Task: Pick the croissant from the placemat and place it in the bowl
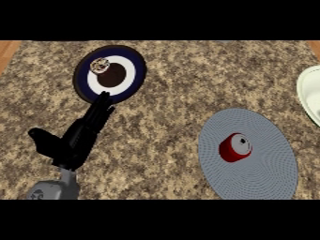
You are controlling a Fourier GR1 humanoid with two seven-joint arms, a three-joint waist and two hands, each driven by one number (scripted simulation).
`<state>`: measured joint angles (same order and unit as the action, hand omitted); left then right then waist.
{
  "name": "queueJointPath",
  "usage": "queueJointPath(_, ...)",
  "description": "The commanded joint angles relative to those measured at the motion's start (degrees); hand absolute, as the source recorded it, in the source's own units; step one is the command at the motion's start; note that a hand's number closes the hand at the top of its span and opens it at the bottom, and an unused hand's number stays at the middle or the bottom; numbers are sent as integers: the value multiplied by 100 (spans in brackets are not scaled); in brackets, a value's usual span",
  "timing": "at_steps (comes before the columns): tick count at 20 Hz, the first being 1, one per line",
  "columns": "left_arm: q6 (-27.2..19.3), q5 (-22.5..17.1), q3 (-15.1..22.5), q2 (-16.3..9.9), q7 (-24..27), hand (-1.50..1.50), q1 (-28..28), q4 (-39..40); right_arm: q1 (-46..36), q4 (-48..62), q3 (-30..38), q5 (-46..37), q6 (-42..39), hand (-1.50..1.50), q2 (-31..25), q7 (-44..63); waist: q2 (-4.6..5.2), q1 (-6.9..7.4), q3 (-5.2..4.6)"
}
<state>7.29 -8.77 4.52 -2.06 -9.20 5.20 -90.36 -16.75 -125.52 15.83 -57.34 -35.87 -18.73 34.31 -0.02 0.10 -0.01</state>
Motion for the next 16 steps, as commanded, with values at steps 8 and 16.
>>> queueJointPath(8,139,-76,-75,-87,-71,0,139,93,-683,3236,1176,304,1808,150,-976,-1800,28,52,5)
queueJointPath(16,5,32,2,77,-46,0,267,142,-1528,6104,982,-392,3353,150,-1644,-2807,69,163,8)
